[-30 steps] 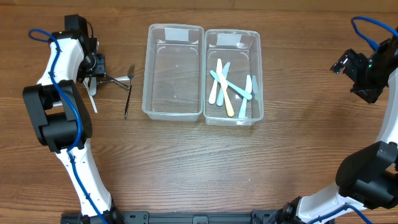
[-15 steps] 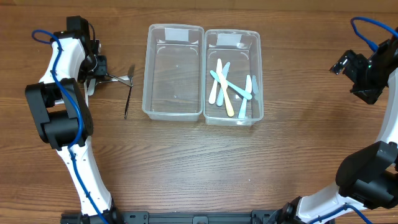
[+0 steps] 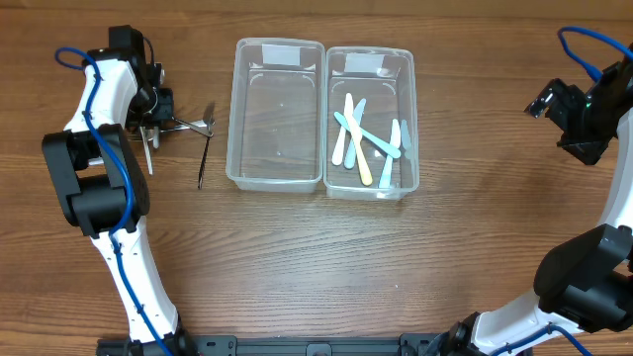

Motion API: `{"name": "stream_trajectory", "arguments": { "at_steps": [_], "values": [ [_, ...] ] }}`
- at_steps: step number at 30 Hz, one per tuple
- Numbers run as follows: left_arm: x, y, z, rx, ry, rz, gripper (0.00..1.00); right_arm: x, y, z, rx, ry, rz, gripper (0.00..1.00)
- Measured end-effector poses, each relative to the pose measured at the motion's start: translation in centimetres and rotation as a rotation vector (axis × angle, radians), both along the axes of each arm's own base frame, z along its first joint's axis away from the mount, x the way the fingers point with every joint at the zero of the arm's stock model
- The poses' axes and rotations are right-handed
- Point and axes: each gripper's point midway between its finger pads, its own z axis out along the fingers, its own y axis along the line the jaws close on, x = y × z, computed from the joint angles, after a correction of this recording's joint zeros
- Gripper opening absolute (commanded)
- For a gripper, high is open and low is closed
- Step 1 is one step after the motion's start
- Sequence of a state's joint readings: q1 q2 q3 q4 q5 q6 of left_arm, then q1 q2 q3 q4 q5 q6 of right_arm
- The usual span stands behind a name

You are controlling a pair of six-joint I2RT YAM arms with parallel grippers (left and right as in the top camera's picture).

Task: Pack container
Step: 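Lower left gripper onto the fork pile and grasp a white fork, then carry the white plastic fork into the left container and release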

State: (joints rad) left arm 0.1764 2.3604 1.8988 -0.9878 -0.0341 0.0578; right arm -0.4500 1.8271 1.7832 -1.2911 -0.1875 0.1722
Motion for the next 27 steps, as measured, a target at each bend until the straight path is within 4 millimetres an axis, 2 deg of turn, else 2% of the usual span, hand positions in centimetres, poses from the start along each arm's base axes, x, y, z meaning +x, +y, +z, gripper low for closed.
{"name": "stream_trajectory", "arguments": {
  "at_steps": [8,11,14,18,20,23,24,27],
  "values": [
    [-1.6,-0.3,0.3,-0.011,0.061,0.003,0.04,0.4,-0.2,0.1,-0.008,-0.016,0.0,1.0],
    [-1.8,-0.3,1.7,-0.01,0.054,0.003,0.04,0.4,-0.2,0.1,-0.008,-0.018,0.0,1.0],
    [-1.3,-0.2,4.9,0.002,-0.014,0.003,0.04,0.4,-0.2,0.1,-0.009,-0.018,0.0,1.0],
    [-0.9,-0.9,12.3,0.023,-0.164,-0.001,0.04,0.5,-0.2,0.2,-0.01,-0.02,0.0,1.0],
    [-1.1,-2.1,15.6,0.016,-0.223,-0.01,0.04,0.5,-0.2,0.2,-0.01,-0.021,0.0,1.0],
    [-1.5,-5.7,19.1,-0.016,-0.293,-0.043,0.04,0.5,-0.2,0.2,-0.01,-0.021,0.0,1.0],
    [-1.4,-6.8,19.5,-0.028,-0.303,-0.055,0.04,0.5,-0.2,0.2,-0.01,-0.021,0.0,1.0],
    [-1.2,-11.6,19.7,-0.065,-0.312,-0.121,0.04,0.5,-0.2,0.2,-0.01,-0.021,0.0,1.0]
  ]
}}
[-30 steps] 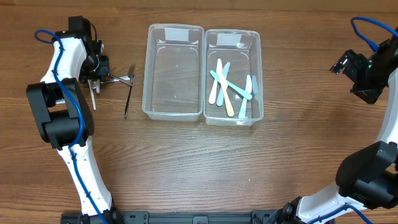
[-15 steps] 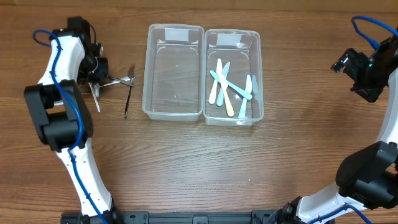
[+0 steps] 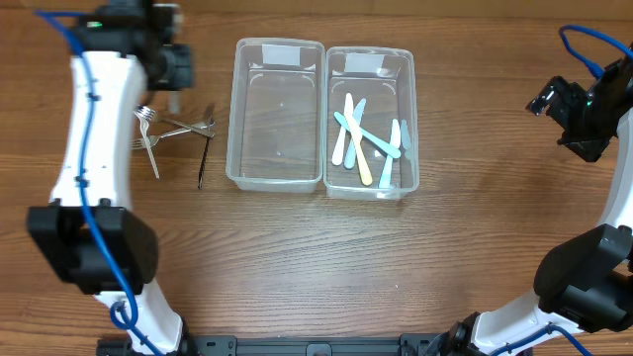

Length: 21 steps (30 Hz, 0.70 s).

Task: Pack container
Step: 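Carry the white plastic fork into the left container and release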

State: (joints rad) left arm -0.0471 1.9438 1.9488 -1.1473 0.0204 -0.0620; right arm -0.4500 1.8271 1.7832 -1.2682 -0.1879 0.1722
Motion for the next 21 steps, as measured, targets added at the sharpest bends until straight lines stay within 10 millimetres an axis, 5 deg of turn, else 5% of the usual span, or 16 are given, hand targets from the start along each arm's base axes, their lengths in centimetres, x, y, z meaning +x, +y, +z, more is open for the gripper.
{"name": "stream_trajectory", "arguments": {
  "at_steps": [5,9,15,18,21],
  "values": [
    [0.6,-8.3,-1.7,-0.032,-0.006,-0.111,0.06,0.0,0.0,0.0,0.0,0.0,0.0,1.0],
    [0.7,-12.5,-5.0,-0.058,0.046,-0.112,0.15,-0.1,0.0,0.0,0.002,0.004,0.0,1.0],
    [0.5,-13.1,-9.5,-0.059,0.147,-0.049,0.48,-0.2,0.1,-0.1,0.003,0.007,0.0,1.0],
    [0.3,-12.4,-8.9,-0.063,0.164,-0.017,0.59,-0.2,0.1,-0.1,0.003,0.007,0.0,1.0],
    [0.1,-11.5,-7.2,-0.06,0.169,-0.005,0.53,-0.2,0.1,-0.1,0.003,0.007,0.0,1.0]
  ]
}}
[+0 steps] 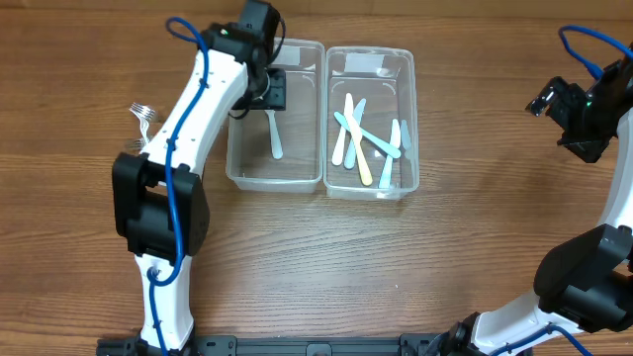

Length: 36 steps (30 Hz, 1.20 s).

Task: Pack container
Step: 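Carry the white plastic fork into the left container and release, then return left gripper to the fork pile and grasp a white fork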

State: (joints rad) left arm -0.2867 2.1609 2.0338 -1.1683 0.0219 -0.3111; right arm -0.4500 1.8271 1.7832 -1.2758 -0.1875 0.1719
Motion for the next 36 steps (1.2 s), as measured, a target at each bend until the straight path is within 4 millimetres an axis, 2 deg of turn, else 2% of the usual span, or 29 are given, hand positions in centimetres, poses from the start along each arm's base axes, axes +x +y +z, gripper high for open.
{"name": "stream_trajectory", "arguments": {
  "at_steps": [2,5,8,10,11,14,18,21,28,36],
  "values": [
    [-0.1,1.0,1.7,0.01,-0.011,0.019,0.57,0.0,0.0,0.0,0.0,0.0,0.0,1.0],
    [-1.2,4.0,4.4,0.068,-0.018,0.109,0.69,0.0,0.0,0.0,0.0,0.0,0.0,1.0],
    [-2.5,8.4,6.5,0.133,-0.022,0.264,0.71,0.0,0.0,0.0,0.0,0.0,0.0,1.0],
    [-2.4,11.2,6.7,0.158,-0.028,0.342,0.71,0.0,0.0,0.0,0.0,0.001,0.0,1.0],
    [-2.4,13.3,5.9,0.18,-0.018,0.393,0.71,0.0,0.0,0.0,0.001,0.001,0.0,1.0],
    [-2.4,16.9,3.0,0.199,0.01,0.445,0.69,0.0,0.0,0.0,0.001,0.002,0.0,1.0],
    [-3.2,19.8,-1.2,0.16,0.074,0.43,0.68,-0.1,0.0,0.0,0.001,0.002,0.0,1.0],
    [-3.7,21.1,-2.8,0.135,0.091,0.433,0.68,-0.1,0.0,0.0,0.001,0.003,0.0,1.0],
    [-3.1,23.7,-4.9,0.119,0.043,0.436,0.69,-0.1,0.0,0.0,0.001,0.003,0.0,1.0],
    [-3.1,24.5,-8.5,0.116,0.002,0.434,0.65,-0.3,0.1,-0.1,0.006,0.012,0.0,1.0]
  ]
}}
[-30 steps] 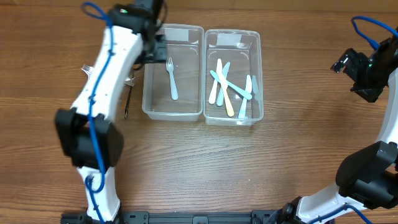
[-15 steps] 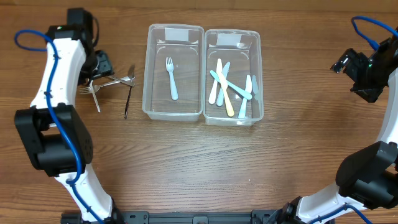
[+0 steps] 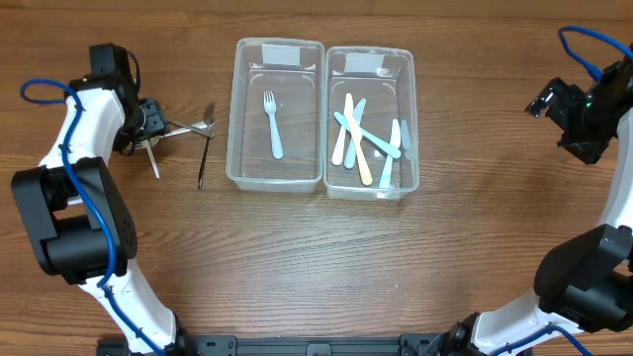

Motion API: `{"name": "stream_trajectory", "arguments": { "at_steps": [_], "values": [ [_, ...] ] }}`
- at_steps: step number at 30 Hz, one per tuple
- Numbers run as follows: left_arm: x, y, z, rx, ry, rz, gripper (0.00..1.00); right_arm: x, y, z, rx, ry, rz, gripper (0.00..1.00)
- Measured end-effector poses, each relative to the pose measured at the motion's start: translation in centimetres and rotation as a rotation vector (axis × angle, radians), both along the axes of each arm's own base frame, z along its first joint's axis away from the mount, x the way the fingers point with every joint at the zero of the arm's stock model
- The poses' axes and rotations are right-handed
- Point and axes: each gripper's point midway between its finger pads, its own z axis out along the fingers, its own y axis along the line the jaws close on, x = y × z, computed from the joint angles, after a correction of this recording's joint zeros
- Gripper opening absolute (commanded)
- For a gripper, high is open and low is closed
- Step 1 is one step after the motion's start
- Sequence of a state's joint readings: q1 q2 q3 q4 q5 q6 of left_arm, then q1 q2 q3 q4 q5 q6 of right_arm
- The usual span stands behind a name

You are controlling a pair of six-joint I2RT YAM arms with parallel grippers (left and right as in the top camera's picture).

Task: Pack container
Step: 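Return left gripper to the fork pile and grasp a white fork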

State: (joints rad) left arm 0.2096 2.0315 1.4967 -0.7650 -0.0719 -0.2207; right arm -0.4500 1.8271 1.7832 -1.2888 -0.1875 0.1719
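Note:
Two clear containers stand side by side at the back middle. The left container (image 3: 241, 168) holds one light blue fork (image 3: 273, 123). Several pastel utensils (image 3: 362, 138) lie in the right container (image 3: 410, 183). To the left of the containers, metal forks (image 3: 188, 127) lie in a small pile on the wood, with a dark utensil (image 3: 203, 153) beside them. My left gripper (image 3: 149, 116) is at the left end of that pile, open, with nothing seen between its fingers. My right gripper (image 3: 547, 102) hangs far right, away from everything; its jaws are too small to read.
The wooden table (image 3: 316, 267) stretches in front of the containers. The left arm's links curve down the left edge and the right arm's links run down the right edge.
My left gripper was over the left container with the blue fork beneath it. Now it is back at the metal forks on the left, and the blue fork lies loose in the container. The right arm is unchanged.
At first my left gripper was at the fork pile and the left container was empty. Then it was raised behind the pile. Then it was over the left container with a blue fork. Now the fork rests inside and the gripper is at the pile again.

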Motion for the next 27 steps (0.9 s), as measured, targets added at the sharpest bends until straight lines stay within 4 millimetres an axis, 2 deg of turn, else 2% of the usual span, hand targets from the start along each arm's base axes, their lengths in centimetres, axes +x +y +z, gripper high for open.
{"name": "stream_trajectory", "arguments": {
  "at_steps": [6,9,17,20,24,27],
  "values": [
    [2.0,0.4,-0.1,0.029,-0.092,-0.033,0.64,-0.3,0.2,-0.1,0.007,0.014,0.0,1.0],
    [2.3,0.5,-0.2,0.035,-0.112,-0.037,0.63,-0.5,0.2,-0.2,0.01,0.023,0.0,1.0],
    [1.6,0.5,-1.3,0.026,-0.096,-0.035,0.6,-0.7,0.3,-0.2,0.013,0.028,-0.001,1.0],
    [1.3,0.9,-1.9,0.023,-0.083,-0.025,0.54,-0.7,0.3,-0.2,0.014,0.029,0.0,1.0],
    [0.6,1.1,-3.8,0.003,-0.034,-0.016,0.49,-1.0,0.5,-0.3,0.02,0.042,0.0,1.0],
    [0.8,1.0,-3.8,-0.007,-0.042,-0.023,0.44,-1.0,0.5,-0.3,0.021,0.044,0.0,1.0]
  ]
}}
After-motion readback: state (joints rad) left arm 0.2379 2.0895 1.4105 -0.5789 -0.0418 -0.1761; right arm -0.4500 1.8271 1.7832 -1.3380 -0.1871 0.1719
